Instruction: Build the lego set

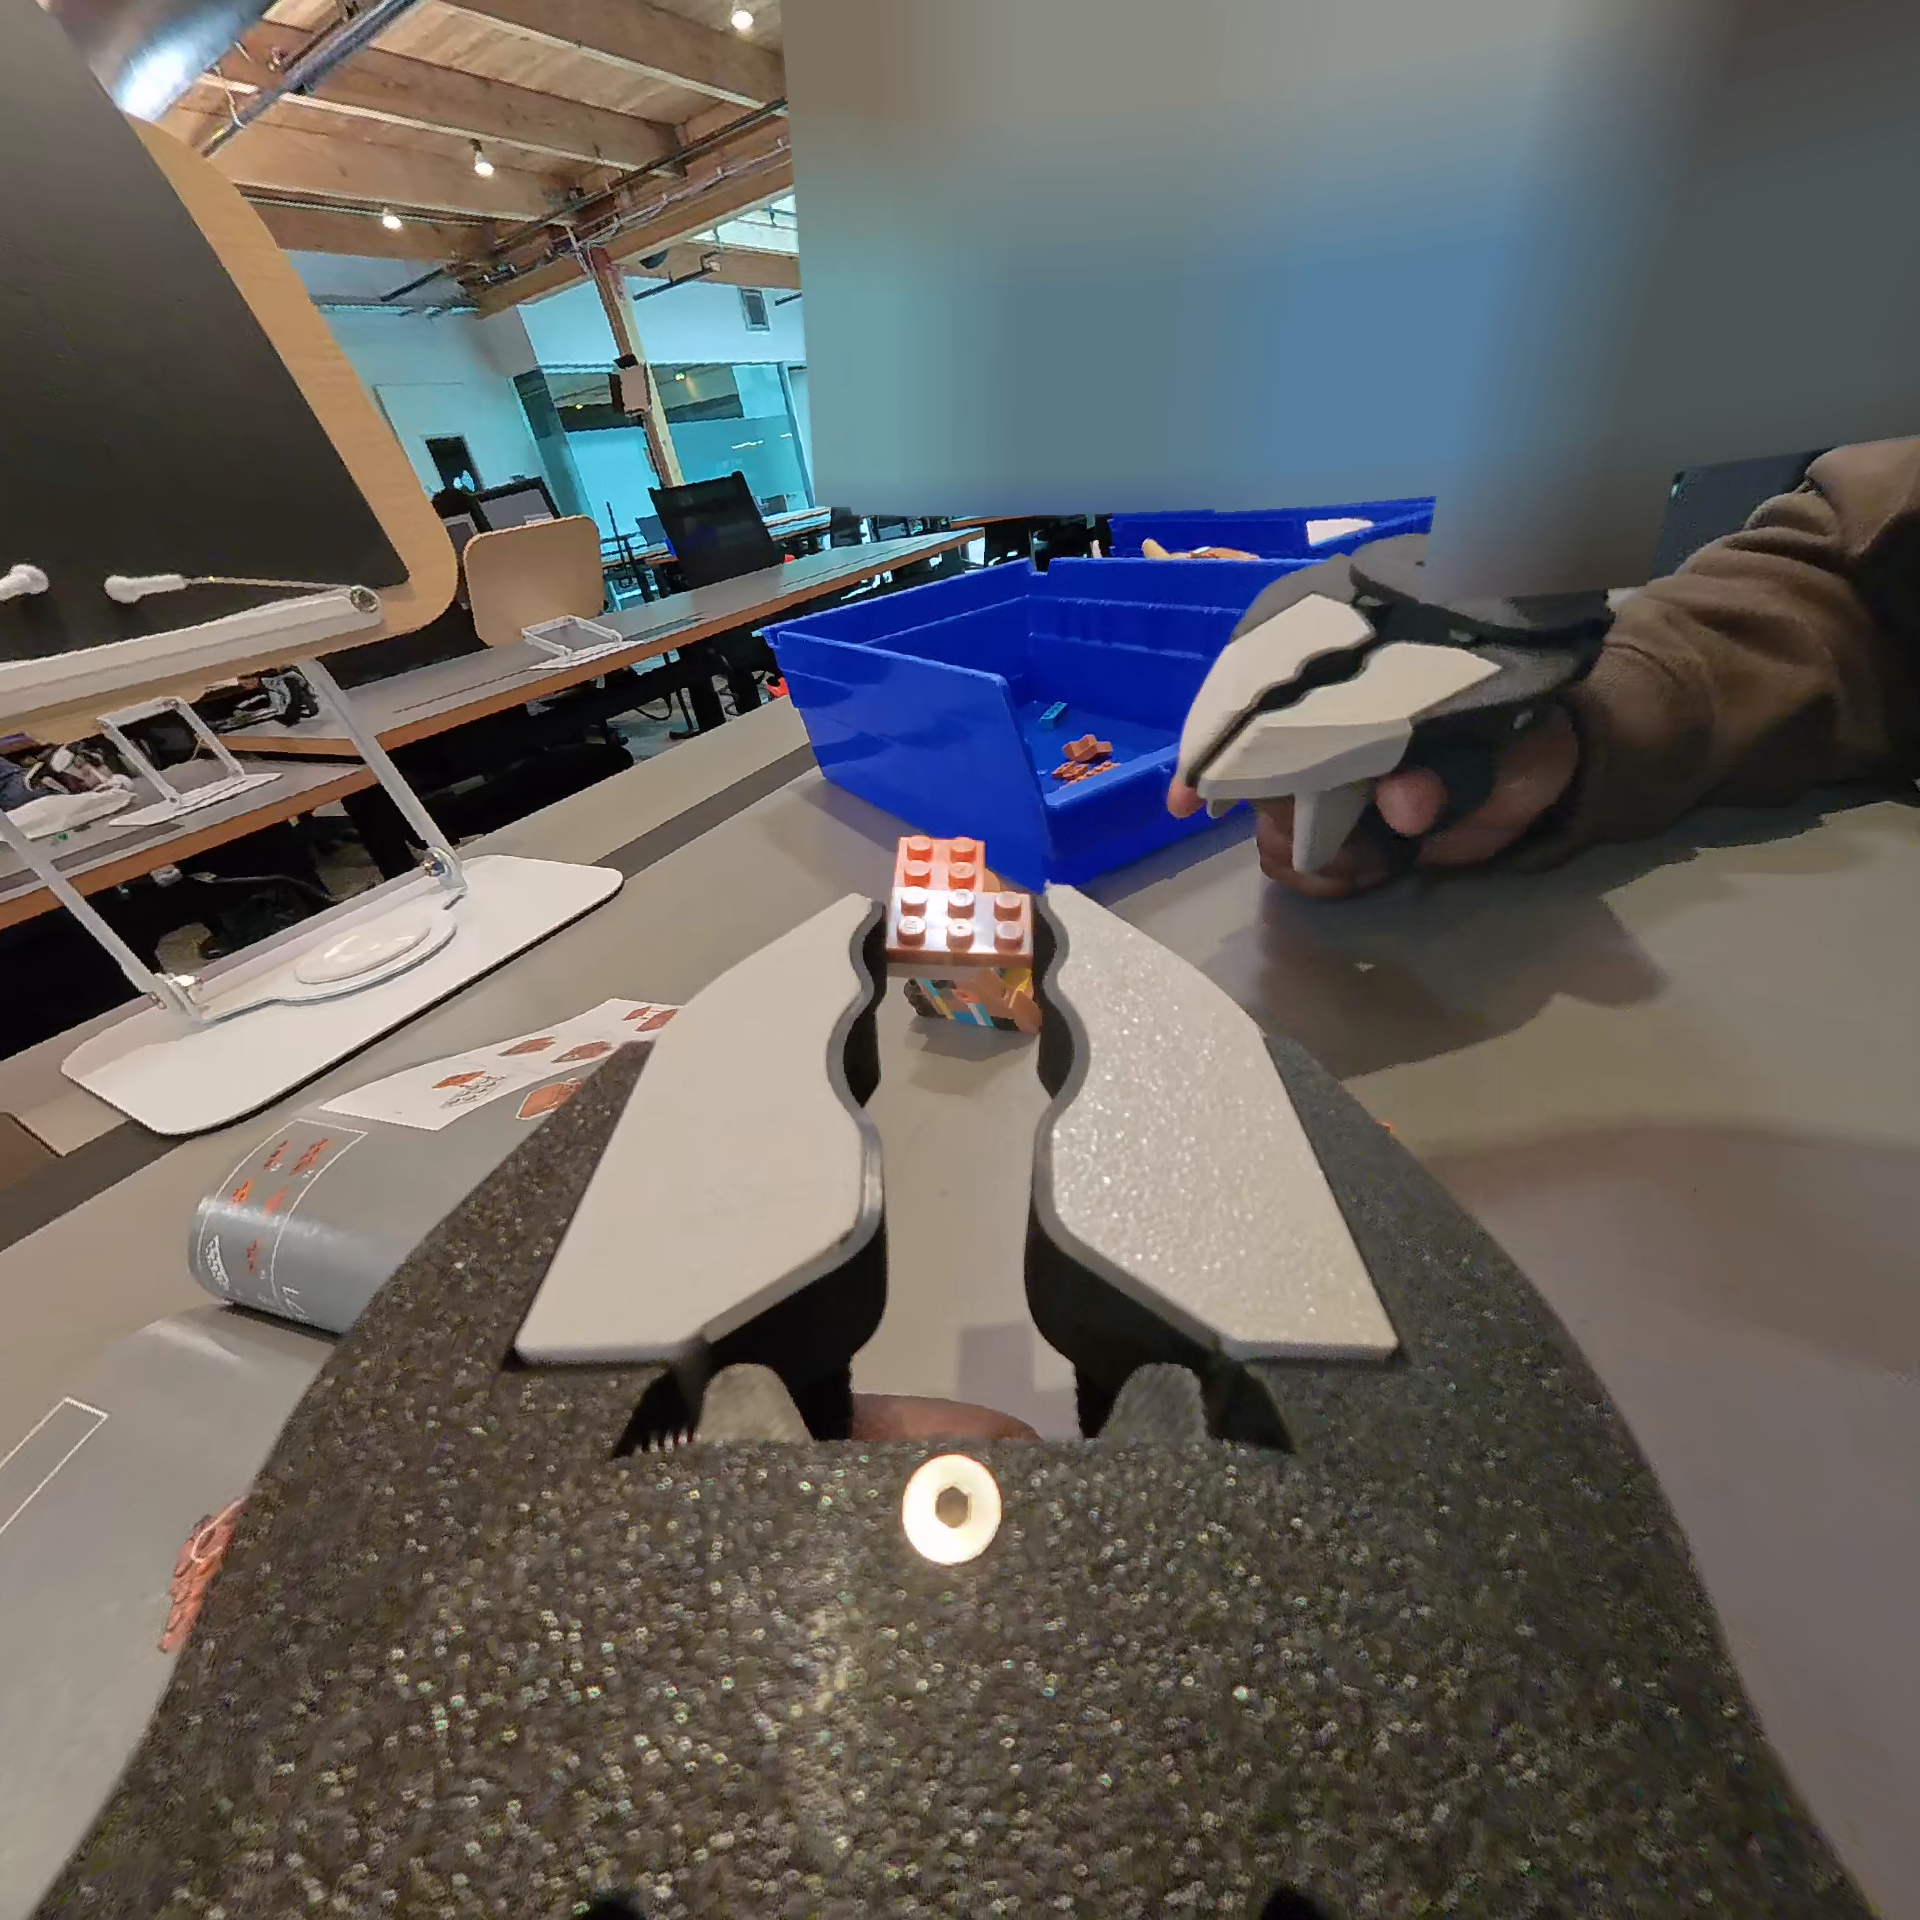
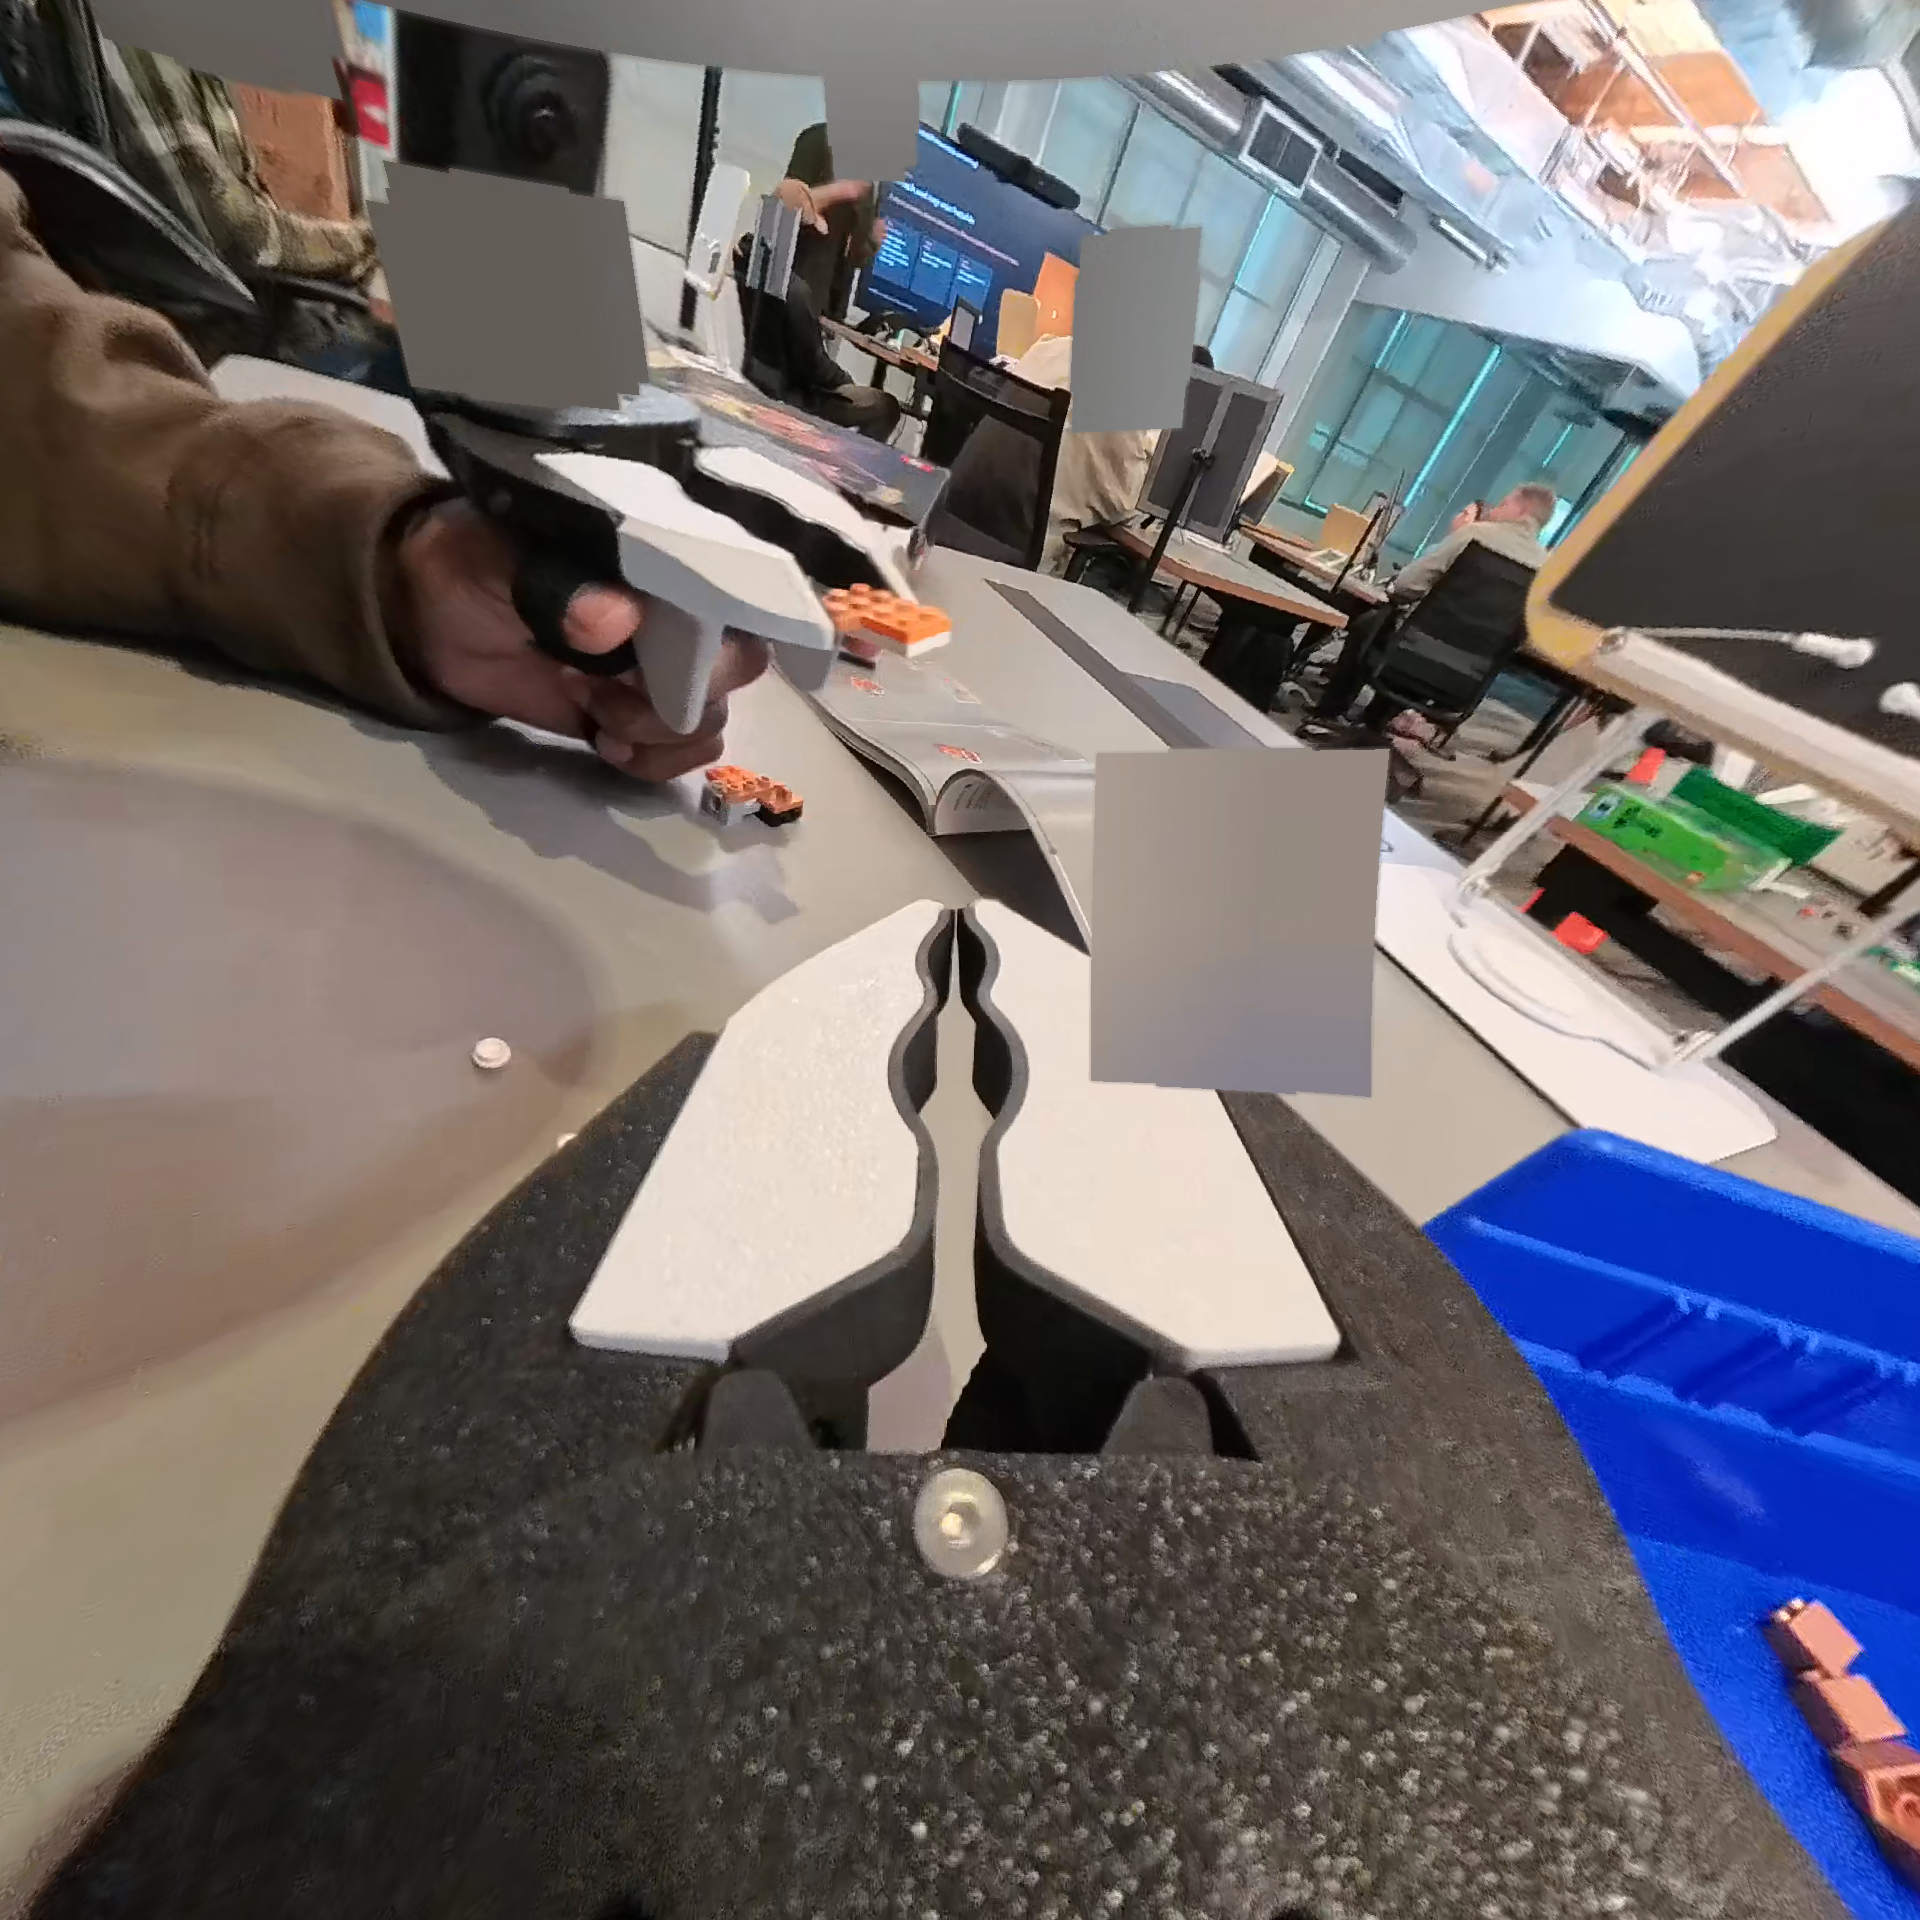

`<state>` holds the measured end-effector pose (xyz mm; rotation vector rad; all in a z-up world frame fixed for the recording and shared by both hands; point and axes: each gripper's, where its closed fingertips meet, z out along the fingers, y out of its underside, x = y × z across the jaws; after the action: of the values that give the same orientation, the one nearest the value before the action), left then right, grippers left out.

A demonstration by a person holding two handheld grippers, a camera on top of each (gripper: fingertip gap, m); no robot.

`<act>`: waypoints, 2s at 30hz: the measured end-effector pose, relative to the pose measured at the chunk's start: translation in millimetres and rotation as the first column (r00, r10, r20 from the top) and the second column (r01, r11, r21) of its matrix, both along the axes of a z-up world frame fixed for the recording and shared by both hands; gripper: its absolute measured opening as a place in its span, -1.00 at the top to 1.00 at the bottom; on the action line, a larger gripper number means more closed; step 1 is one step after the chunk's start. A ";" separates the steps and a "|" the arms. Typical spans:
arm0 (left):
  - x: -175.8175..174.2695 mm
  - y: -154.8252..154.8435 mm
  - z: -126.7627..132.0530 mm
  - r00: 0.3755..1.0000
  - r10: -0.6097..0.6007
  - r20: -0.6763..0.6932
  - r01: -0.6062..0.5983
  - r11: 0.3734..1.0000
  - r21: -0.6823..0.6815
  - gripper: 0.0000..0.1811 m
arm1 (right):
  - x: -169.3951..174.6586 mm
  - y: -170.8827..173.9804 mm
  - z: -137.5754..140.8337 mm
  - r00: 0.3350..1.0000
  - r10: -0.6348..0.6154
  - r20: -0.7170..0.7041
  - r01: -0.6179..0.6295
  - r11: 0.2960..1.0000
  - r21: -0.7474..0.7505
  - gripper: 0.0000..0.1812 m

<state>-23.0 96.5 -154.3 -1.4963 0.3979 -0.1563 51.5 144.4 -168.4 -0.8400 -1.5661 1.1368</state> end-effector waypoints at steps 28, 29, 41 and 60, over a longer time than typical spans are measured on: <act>22.1 -4.5 -36.1 0.990 -0.090 -0.108 0.059 0.965 -0.256 0.71 | 4.1 -27.2 -51.4 0.925 0.091 0.368 -0.125 0.990 0.069 0.99; 22.4 -4.8 -36.7 0.990 -0.091 -0.110 0.060 0.964 -0.260 0.71 | 4.4 -27.8 -51.9 0.924 0.094 0.370 -0.129 0.989 0.071 0.99; 31.7 -7.1 -43.1 0.984 -0.131 -0.119 0.092 0.953 -0.288 0.71 | 13.3 -48.7 -74.7 0.863 0.135 0.487 -0.252 0.950 0.183 0.94; 45.7 -19.5 -84.6 0.937 -0.257 -0.235 0.103 0.850 -0.517 0.71 | 16.1 -54.0 -85.2 0.809 0.153 0.568 -0.294 0.941 0.166 0.87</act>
<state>22.6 77.0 -238.9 -2.0043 0.7909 -0.1954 67.6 90.5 -253.7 -0.8709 -2.2898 0.8674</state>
